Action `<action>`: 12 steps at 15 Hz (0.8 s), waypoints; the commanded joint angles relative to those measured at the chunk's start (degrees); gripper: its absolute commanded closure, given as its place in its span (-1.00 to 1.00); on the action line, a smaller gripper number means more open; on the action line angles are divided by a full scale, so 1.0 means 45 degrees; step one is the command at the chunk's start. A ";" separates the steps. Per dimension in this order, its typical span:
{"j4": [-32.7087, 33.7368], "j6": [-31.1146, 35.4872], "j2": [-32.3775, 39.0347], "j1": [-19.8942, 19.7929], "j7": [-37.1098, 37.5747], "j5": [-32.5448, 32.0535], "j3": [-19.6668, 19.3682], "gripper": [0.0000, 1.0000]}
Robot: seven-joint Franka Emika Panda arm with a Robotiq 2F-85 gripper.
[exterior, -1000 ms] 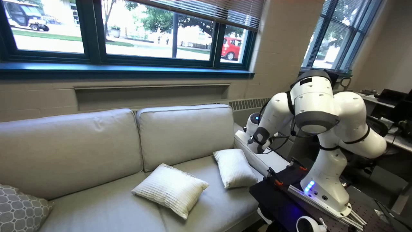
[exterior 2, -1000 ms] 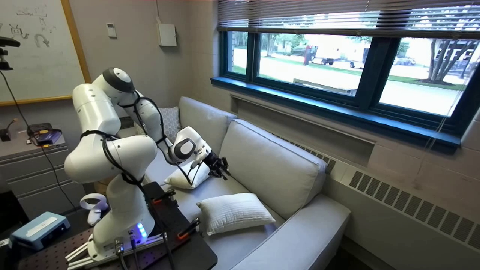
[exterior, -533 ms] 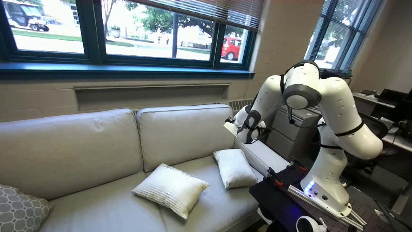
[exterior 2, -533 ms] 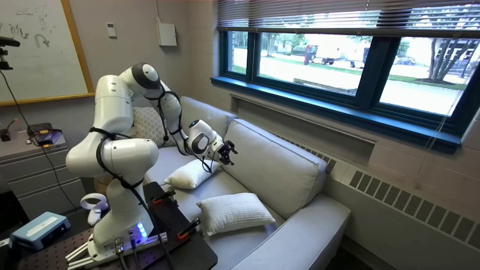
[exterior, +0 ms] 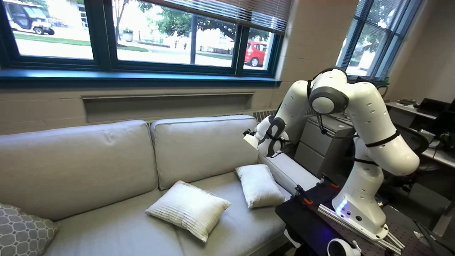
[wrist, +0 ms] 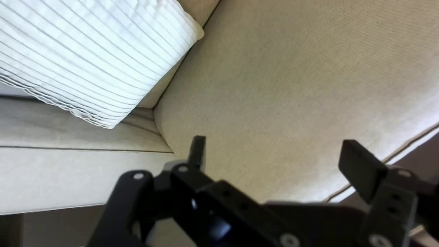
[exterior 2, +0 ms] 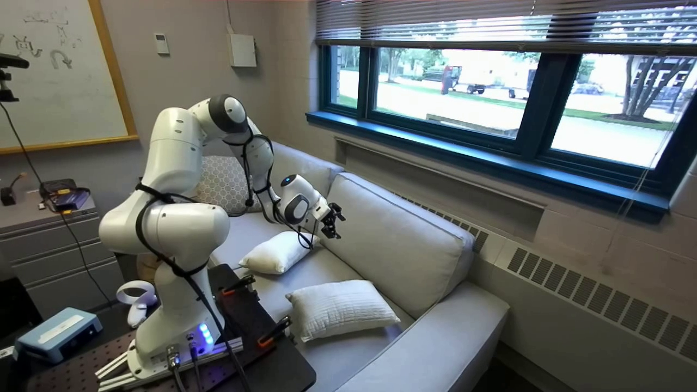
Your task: Set the striped pillows against the armrest
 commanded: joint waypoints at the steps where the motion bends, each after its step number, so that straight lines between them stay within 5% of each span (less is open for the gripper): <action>1: 0.0469 -0.0377 -0.0023 -0.0502 -0.1545 0.1129 0.0759 -1.00; 8: 0.2736 -0.2833 0.0519 -0.3504 -0.4284 0.0118 0.4345 -1.00; 12: 0.3706 -0.4896 0.1844 -0.2857 -0.4645 -0.0470 0.3140 -1.00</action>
